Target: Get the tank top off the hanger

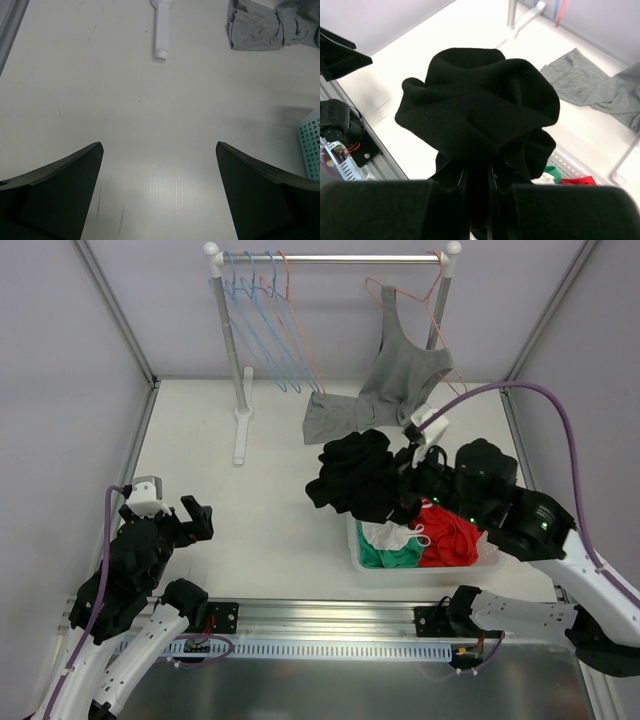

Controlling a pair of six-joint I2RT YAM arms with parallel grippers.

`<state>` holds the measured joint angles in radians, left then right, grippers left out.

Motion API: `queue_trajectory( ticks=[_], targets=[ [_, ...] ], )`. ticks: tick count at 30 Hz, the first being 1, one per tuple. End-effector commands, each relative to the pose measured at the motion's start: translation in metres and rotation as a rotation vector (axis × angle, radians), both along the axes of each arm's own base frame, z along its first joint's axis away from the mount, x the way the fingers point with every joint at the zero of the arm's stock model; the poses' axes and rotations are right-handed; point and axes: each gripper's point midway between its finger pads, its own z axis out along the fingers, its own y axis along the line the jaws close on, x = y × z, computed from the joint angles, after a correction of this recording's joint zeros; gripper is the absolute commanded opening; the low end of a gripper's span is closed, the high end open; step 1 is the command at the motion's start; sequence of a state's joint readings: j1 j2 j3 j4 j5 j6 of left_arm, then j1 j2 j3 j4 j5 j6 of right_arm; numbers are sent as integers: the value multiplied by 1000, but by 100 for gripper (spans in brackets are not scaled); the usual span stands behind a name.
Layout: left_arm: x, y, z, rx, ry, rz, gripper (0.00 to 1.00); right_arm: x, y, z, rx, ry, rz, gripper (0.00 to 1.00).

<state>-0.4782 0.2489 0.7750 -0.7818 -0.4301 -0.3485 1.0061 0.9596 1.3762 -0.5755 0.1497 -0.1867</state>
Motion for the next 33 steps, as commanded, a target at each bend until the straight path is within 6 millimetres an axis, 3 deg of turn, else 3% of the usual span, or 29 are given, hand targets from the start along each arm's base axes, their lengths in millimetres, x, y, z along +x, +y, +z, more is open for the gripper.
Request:
queue_trajectory(
  ticks=[1, 7, 9, 21, 27, 33],
  targets=[
    [4, 2, 8, 1, -40, 12, 99, -11, -28, 19, 62, -28, -29, 0],
    [4, 2, 7, 4, -37, 11, 99, -11, -69, 3, -46, -15, -119, 0],
    [4, 2, 7, 3, -39, 11, 99, -16, -69, -4, -64, 8, -94, 0],
    [3, 1, 8, -2, -45, 7, 99, 9, -90, -120, -241, 290, -177, 0],
    [4, 0, 8, -1, -43, 2, 99, 39, -121, -162, -245, 384, -299, 0],
    [3, 0, 9, -3, -50, -2, 99, 54, -150, -221, -429, 487, -393, 0]
  ],
)
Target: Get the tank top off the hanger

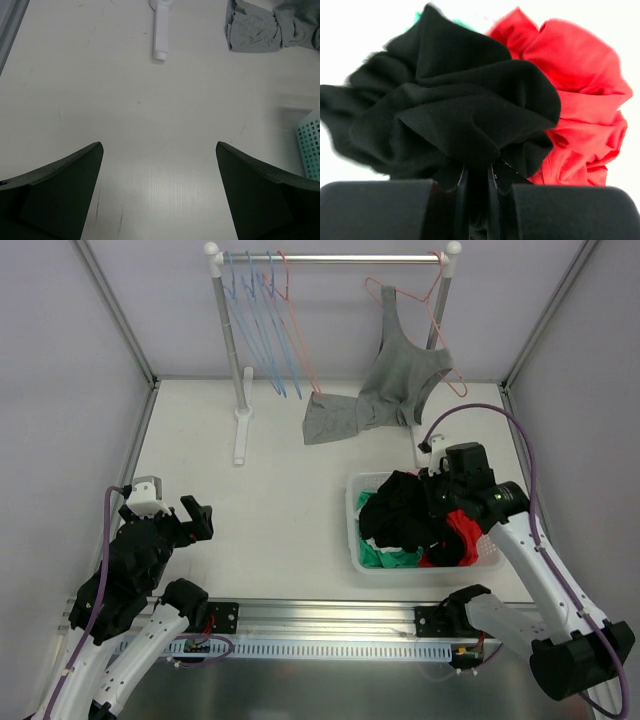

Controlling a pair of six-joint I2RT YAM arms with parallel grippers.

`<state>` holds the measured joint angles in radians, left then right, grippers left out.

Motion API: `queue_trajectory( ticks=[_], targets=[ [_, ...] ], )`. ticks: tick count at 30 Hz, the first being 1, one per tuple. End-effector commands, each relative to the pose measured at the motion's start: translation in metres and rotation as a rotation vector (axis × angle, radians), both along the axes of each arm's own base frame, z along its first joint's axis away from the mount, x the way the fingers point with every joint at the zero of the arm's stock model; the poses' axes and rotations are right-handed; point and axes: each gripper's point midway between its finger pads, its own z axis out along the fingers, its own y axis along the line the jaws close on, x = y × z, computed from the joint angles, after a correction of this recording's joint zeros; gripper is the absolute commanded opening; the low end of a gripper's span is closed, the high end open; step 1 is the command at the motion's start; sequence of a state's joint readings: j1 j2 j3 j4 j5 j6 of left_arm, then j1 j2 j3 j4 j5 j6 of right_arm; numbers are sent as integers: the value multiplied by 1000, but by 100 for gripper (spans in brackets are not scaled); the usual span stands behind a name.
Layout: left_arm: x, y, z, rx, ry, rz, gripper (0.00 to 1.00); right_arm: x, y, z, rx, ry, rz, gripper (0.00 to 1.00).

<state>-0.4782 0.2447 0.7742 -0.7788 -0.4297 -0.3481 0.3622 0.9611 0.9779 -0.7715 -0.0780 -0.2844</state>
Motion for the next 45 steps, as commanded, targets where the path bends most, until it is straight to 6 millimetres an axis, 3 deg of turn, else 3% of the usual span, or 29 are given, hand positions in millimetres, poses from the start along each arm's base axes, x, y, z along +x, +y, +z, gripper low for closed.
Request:
queue_trajectory(
  ticks=[1, 4, 12, 20, 24, 28, 33, 36, 39, 41, 45],
  targets=[
    [3, 0, 9, -2, -47, -3, 99, 9, -12, -28, -100, 35, -1, 0],
    [3, 0, 9, -1, -49, -3, 99, 7, -11, -51, -116, 116, -5, 0],
    [0, 1, 13, -16, -74, -6, 99, -3, 17, -86, 32, 256, -46, 0],
    [-5, 4, 17, -36, -111, -3, 99, -9, 4, -109, -27, 320, -174, 1],
    [-5, 3, 17, -39, -107, -3, 99, -4, 6, -79, 43, 203, -195, 33],
    [-1, 3, 15, -32, -85, 7, 99, 3, 9, -36, 124, 63, -204, 53],
    [2, 2, 12, -18, -61, 13, 99, 7, 3, -16, 135, 33, -234, 59],
    [4, 8, 13, -14, -65, 52, 98, 3, -4, -4, 118, 25, -250, 74],
    [8, 12, 10, -6, -40, 93, 99, -2, -8, 19, 133, -30, -245, 75],
    [13, 9, 5, 6, 3, 91, 99, -4, -19, 42, 119, -106, -266, 86],
    [24, 18, -8, 38, 99, 148, 99, -15, -58, 69, -19, -194, -356, 94]
  ],
)
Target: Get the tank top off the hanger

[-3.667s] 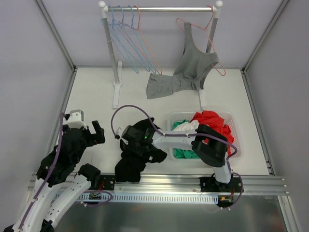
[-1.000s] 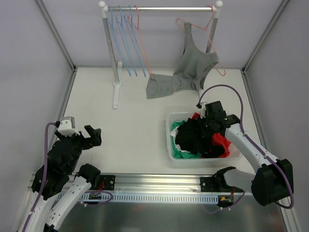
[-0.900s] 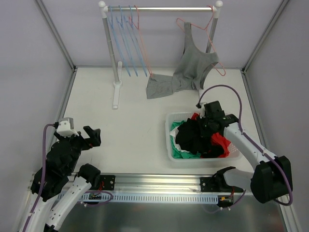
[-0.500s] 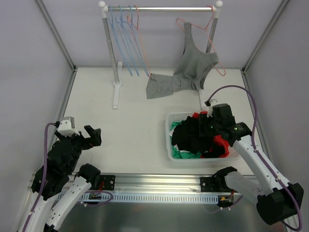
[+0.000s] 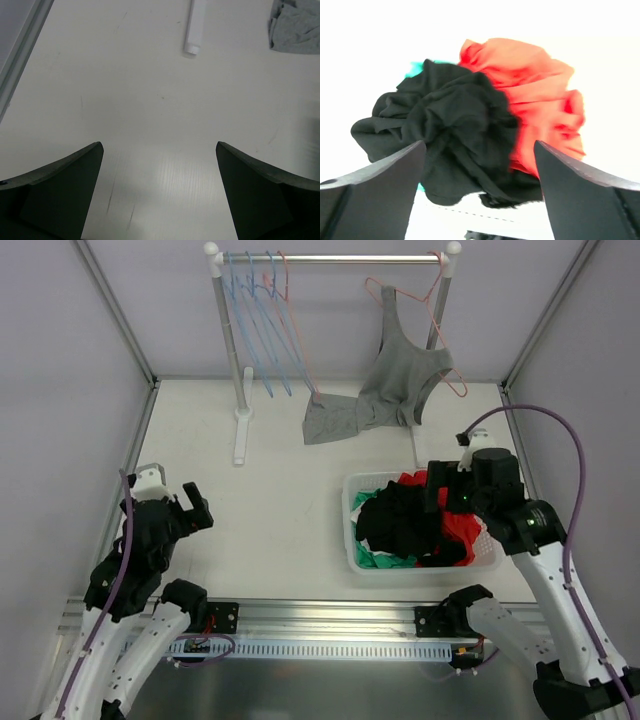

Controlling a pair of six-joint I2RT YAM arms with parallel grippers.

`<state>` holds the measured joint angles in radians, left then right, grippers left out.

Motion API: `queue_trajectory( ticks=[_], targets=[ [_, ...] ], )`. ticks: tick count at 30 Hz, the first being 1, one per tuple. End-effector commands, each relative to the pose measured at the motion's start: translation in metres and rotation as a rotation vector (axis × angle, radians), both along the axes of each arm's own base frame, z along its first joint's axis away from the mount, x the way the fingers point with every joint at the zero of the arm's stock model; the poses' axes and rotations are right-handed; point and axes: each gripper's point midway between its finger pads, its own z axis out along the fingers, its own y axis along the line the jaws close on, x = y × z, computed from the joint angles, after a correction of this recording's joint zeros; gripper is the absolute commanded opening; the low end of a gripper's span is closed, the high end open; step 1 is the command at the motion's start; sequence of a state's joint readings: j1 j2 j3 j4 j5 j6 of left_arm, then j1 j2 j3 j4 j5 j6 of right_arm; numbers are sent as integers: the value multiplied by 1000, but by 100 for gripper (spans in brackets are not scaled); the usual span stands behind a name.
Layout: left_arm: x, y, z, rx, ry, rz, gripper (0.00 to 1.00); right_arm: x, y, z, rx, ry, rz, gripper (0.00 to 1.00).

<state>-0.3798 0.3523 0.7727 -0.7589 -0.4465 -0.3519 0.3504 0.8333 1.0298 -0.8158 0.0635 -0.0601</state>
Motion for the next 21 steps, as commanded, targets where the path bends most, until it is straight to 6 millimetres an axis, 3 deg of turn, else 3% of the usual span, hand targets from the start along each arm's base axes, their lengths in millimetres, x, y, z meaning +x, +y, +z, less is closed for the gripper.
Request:
queue_trajectory(
  ticks=[1, 7, 14, 21],
  targets=[
    [10, 6, 1, 0, 31, 44, 99, -13, -44, 34, -147, -83, -115, 98],
    [10, 21, 3, 4, 38, 106, 99, -44, -95, 78, -251, -235, -279, 100],
    [-4, 26, 21, 16, -71, 101, 99, -84, -107, 81, -232, -260, -274, 100],
    [-9, 27, 22, -3, -119, 105, 99, -86, -122, 68, -298, -284, -321, 100]
  ],
)
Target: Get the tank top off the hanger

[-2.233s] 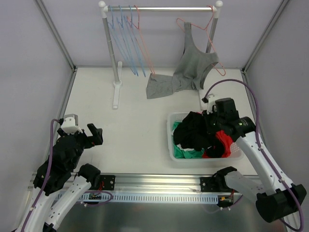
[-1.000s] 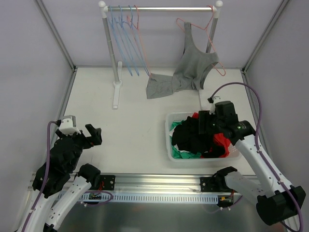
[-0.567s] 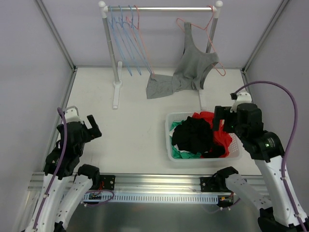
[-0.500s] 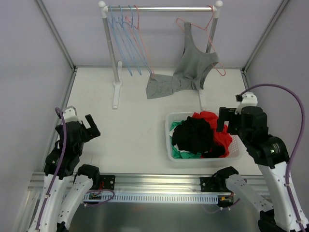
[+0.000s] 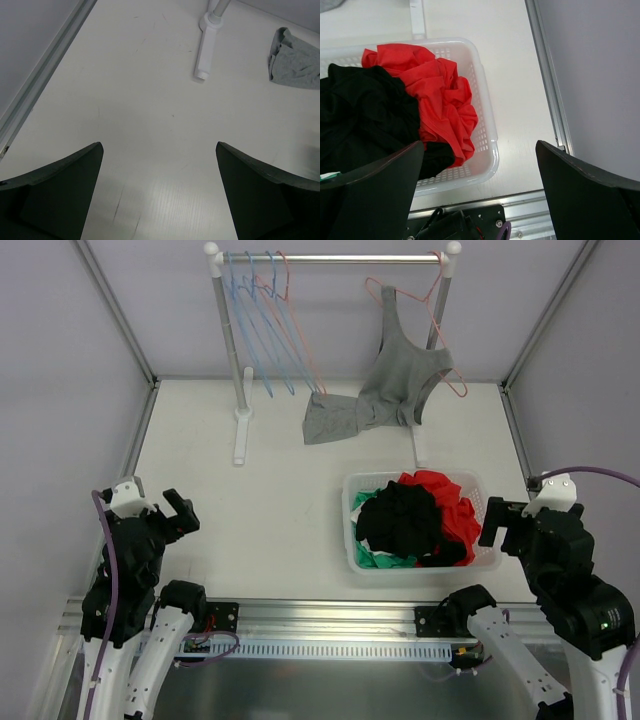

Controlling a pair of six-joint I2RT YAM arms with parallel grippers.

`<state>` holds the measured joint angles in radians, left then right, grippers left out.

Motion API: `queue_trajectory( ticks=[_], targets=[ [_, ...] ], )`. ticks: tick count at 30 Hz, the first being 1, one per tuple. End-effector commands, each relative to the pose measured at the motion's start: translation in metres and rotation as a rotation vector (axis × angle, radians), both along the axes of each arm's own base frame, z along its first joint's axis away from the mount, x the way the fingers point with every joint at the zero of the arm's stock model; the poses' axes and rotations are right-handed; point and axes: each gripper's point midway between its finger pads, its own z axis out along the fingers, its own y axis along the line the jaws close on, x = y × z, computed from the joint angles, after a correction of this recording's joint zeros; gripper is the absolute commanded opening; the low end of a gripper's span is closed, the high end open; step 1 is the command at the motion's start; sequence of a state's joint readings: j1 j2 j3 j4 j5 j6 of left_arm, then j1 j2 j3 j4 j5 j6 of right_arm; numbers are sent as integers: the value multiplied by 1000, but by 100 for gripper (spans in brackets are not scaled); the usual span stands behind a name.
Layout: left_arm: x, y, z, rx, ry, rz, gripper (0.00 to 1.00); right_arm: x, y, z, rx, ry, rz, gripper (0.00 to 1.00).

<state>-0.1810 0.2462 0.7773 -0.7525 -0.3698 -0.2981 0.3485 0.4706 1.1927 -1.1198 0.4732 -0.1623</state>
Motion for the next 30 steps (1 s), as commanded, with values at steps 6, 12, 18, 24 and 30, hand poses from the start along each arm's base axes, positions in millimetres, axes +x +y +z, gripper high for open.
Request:
queue_trajectory(
  ticks=[6, 12, 18, 24, 30],
  targets=[
    [8, -6, 0, -5, 1, -25, 99, 0, -13, -8, -36, -3, -69, 99],
    [11, -13, -6, -22, 7, -58, 99, 4, -9, -19, -20, -4, -64, 99],
    [11, -16, -5, -24, 0, -77, 99, 7, -8, -23, -25, 4, -67, 100],
    [11, -20, -3, -32, -13, -101, 99, 10, 2, -26, 19, -14, -29, 99],
    [11, -23, -2, -36, -22, -121, 99, 11, 5, -35, 24, 6, -19, 100]
  ],
)
